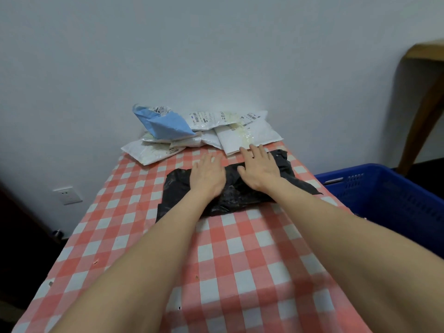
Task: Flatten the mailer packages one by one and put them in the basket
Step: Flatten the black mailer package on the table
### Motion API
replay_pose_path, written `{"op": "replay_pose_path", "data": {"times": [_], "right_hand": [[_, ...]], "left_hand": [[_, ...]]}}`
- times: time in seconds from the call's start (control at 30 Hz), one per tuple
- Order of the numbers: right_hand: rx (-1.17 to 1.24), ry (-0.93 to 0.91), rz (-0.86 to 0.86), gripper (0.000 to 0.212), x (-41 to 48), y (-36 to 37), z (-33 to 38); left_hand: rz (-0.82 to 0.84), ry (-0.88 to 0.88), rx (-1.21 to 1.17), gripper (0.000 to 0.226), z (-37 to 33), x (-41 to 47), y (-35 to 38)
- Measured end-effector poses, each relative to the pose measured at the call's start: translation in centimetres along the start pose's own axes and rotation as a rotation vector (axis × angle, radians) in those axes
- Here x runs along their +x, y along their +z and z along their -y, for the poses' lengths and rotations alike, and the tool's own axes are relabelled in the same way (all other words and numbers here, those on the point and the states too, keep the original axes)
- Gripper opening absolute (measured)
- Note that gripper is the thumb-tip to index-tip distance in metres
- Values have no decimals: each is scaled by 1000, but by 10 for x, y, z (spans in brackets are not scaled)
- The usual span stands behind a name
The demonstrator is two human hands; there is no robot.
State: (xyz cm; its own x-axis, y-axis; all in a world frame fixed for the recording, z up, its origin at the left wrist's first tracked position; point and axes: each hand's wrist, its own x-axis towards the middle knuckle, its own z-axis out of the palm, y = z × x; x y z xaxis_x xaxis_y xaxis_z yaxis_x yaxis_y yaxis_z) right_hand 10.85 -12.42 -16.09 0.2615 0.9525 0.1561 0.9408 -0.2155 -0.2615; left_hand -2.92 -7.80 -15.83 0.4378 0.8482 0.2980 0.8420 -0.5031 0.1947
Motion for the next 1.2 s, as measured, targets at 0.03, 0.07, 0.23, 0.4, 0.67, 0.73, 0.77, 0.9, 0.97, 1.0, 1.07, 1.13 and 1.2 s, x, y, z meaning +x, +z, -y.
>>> {"op": "replay_pose_path", "data": {"times": [0.03,0.07,0.23,0.4,0.67,0.73,0.77,0.9,0.97,1.0,1.07,1.13,1.2], "right_hand": [[-33,15,38,63,-1,1,-7],[-59,22,61,64,-2,1,-13],[-102,-1,111,63,-5,3,-26],[-95,7,201,65,-5,12,-37],[-96,42,213,62,-7,23,-48],[-74,52,217,60,-8,24,-50],[-70,52,217,59,-8,23,-50],[-46,71,227,56,-6,24,-50],[-31,91,229,55,-5,25,-50],[-25,100,229,55,-4,25,-50],[-19,114,232,55,-3,24,-50],[-17,125,239,55,-2,24,-49],[-22,130,246,55,0,24,-49]], "left_hand": [[13,39,-16,47,-9,1,4],[29,77,-19,48,-17,3,10],[109,222,37,49,-42,12,33],[260,215,137,49,-43,15,41],[327,121,202,52,-38,8,52],[327,106,222,53,-39,7,53],[329,99,231,53,-39,6,53],[349,77,234,53,-40,6,53],[356,73,236,54,-40,7,53],[360,70,236,54,-40,7,53],[363,70,236,54,-40,7,53],[364,70,233,55,-41,7,52],[361,67,232,55,-41,7,53]]}}
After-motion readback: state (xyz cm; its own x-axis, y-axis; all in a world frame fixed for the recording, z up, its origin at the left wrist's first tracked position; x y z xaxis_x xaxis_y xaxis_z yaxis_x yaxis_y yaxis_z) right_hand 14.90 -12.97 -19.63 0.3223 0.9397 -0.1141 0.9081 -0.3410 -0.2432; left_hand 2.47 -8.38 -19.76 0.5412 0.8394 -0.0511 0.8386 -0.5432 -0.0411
